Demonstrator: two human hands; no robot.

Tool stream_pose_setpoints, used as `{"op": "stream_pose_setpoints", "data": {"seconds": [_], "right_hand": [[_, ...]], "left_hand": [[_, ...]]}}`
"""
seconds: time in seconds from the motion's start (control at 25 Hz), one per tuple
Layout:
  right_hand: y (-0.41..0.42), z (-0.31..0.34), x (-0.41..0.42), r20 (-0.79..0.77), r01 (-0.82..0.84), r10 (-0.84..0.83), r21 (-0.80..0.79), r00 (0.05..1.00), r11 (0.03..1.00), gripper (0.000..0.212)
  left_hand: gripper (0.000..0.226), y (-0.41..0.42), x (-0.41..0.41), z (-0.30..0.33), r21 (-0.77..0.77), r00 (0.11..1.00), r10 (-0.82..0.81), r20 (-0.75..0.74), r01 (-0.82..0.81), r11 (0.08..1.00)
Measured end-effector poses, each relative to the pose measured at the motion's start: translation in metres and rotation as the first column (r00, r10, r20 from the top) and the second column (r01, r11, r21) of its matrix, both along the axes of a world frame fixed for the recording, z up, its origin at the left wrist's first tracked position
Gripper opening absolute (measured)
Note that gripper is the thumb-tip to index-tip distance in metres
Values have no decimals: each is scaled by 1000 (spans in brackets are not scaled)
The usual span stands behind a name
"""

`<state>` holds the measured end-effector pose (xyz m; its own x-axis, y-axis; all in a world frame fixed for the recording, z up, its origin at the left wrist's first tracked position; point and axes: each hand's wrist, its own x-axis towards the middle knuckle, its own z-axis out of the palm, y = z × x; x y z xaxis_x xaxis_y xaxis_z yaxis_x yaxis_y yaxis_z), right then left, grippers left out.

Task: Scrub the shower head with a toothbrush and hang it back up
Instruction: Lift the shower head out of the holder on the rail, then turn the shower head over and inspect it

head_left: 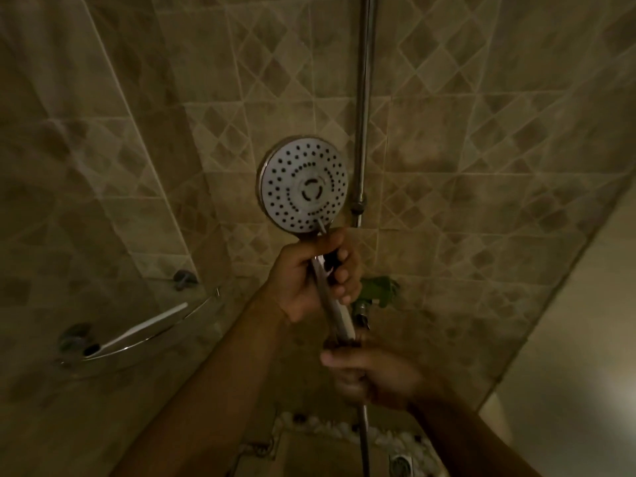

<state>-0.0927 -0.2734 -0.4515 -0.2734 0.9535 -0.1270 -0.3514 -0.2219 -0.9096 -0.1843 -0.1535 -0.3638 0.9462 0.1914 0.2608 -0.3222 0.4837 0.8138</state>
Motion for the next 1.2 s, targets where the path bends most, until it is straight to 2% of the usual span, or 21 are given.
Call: {"op": "stream_pose_setpoints", "data": {"seconds": [0.12, 0.24, 0.36, 0.48, 0.56, 0.64, 0.76, 0.84, 0.92, 1.04, 1.2], "right_hand": [[-1, -2, -9, 67, 33, -30, -46, 997, 998, 40], [-4, -5, -12, 141, 131, -122, -63, 983, 989, 45], [-6, -7, -14, 298, 313, -281, -64, 912, 948, 47], [-8, -13, -15, 308, 446, -399, -99, 864, 889, 47], [-8, -17, -15, 382, 507, -439, -97, 813, 856, 45], [-6, -21, -16, 488, 579, -480, -68, 730, 812, 37], [-1, -29, -15, 636, 671, -521, 5, 570, 741, 15], [2, -34, -13, 658, 686, -532, 32, 533, 727, 8], [3, -38, -10, 664, 688, -519, 10, 538, 726, 9], [1, -43, -3, 562, 657, -502, -102, 658, 747, 19], [-8, -41, 9, 459, 573, -466, -123, 757, 810, 35]], "left_hand": [[32, 0, 1, -11, -62, 988, -133, 78, 138, 989], [41, -2, 2, -22, -78, 984, -149, 96, 157, 985], [47, -5, 5, -28, -91, 999, -16, 27, 19, 996], [49, -9, 13, -33, -118, 991, 130, -45, -134, 984], [47, -13, 18, -35, -96, 963, 250, -96, -259, 961], [47, -18, 22, -36, -57, 900, 396, -182, -412, 910], [47, -25, 28, -38, 38, 713, 614, -340, -641, 766], [38, -29, 30, -40, 104, 618, 695, -368, -715, 691], [31, -30, 30, -46, 168, 569, 736, -367, -738, 654], [14, -32, 26, -51, 198, 638, 690, -343, -669, 717], [35, -30, 8, -50, -9, 830, 470, -300, -495, 869]]}}
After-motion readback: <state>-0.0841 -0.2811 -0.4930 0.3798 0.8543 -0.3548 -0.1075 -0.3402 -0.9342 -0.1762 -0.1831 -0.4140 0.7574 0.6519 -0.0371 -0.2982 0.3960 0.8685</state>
